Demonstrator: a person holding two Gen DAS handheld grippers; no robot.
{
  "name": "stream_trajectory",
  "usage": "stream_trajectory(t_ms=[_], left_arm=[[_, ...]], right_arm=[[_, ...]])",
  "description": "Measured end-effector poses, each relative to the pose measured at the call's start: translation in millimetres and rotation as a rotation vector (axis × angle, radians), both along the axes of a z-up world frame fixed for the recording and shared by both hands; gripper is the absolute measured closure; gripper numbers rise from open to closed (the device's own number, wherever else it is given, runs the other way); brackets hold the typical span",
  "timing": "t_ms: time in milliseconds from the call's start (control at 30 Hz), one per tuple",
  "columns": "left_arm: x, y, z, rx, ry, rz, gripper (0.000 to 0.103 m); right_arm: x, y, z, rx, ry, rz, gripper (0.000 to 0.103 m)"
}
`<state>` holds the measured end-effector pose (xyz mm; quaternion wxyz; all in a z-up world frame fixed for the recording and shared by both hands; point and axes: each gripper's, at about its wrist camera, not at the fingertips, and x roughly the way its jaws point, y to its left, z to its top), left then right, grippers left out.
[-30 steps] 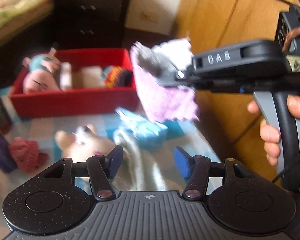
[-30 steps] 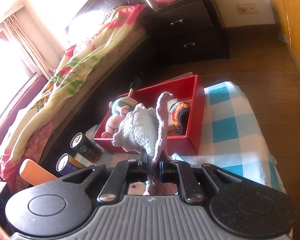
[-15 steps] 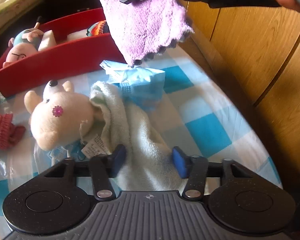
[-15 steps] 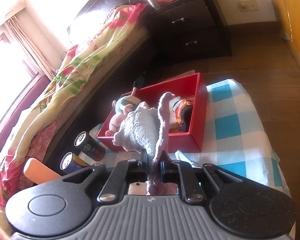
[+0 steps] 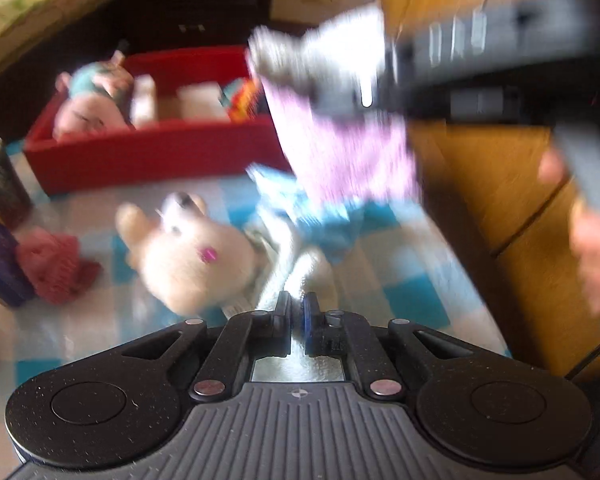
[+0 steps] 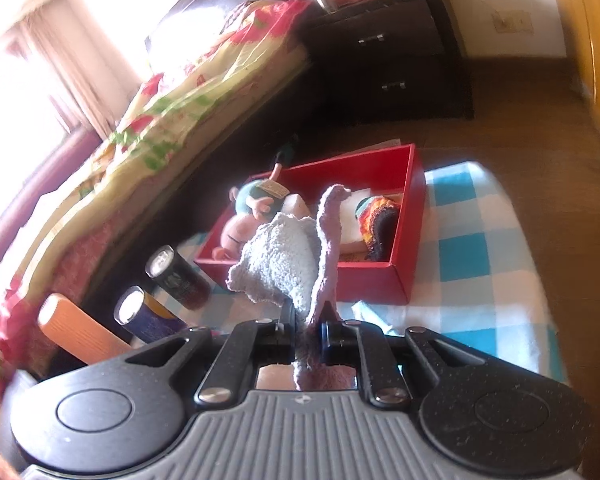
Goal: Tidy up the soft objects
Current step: 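Lift the purple towel with the right tool while the left tool grasps the white towel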
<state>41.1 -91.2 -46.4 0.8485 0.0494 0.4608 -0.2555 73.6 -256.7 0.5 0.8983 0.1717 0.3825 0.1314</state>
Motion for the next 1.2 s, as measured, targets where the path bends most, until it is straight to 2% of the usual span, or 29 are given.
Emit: stream_trajectory(t_ms=[167, 267, 333, 533, 600, 633, 667, 700, 767, 833, 900, 933, 967, 1000, 1033, 1067, 1100, 1167, 1200], left_arm=[[0, 20, 8, 0.068, -0.057, 0.064, 0.102], [-2, 33, -1, 0.080, -0.007, 0.087, 0.102], [-5, 35, -6, 0.103, -0.003, 0.086, 0.101], [-6, 27, -9, 0.142, -0.003, 0.054, 0.087], [-5, 27, -13, 0.151, 0.002, 0.053, 0.080], [-3, 27, -15, 0.153, 0.005, 0.058, 0.073], [-3, 27, -17, 0.158, 0.010, 0.048, 0.060], [-2, 25, -20, 0.171, 0.024, 0.021, 0.051], [-7, 22, -22, 0.180, 0.007, -0.003, 0.024], [-11, 15, -26, 0.217, -0.009, -0.088, 0.017], [-14, 11, -36, 0.264, -0.021, -0.120, 0.013], [-13, 10, -42, 0.285, -0.016, -0.127, 0.011], [-11, 9, -49, 0.305, -0.014, -0.126, 0.011], [-10, 8, -55, 0.334, -0.017, -0.119, 0.012], [-9, 7, -59, 0.352, -0.024, -0.116, 0.017], [-8, 8, -61, 0.352, -0.015, -0.116, 0.027], [-5, 11, -61, 0.322, 0.016, -0.108, 0.030], [0, 17, -59, 0.247, 0.082, -0.093, 0.063], [1, 18, -57, 0.241, 0.092, -0.090, 0.068]], right_arm=[[-2, 19, -11, -0.091, 0.029, 0.039, 0.103], [-12, 32, -17, -0.154, 0.040, 0.072, 0.103], [-25, 40, -20, -0.226, 0.043, 0.087, 0.103], [-54, 55, -30, -0.381, 0.117, 0.173, 0.103], [-59, 50, -32, -0.400, 0.144, 0.170, 0.103], [-61, 46, -35, -0.400, 0.158, 0.163, 0.103], [-62, 42, -38, -0.394, 0.170, 0.157, 0.103], [-62, 39, -41, -0.387, 0.187, 0.158, 0.103], [-63, 34, -49, -0.359, 0.214, 0.151, 0.103], [-61, 35, -54, -0.369, 0.229, 0.159, 0.103], [-58, 37, -59, -0.384, 0.249, 0.168, 0.102], [-57, 38, -61, -0.381, 0.257, 0.171, 0.092], [-55, 40, -63, -0.388, 0.264, 0.184, 0.078], [-54, 43, -66, -0.406, 0.264, 0.199, 0.071], [-55, 46, -68, -0.432, 0.258, 0.203, 0.064], [-55, 50, -69, -0.459, 0.254, 0.209, 0.064], [-56, 53, -70, -0.477, 0.245, 0.220, 0.064], [-55, 54, -70, -0.490, 0.233, 0.227, 0.065], [-55, 55, -71, -0.499, 0.224, 0.228, 0.065]])
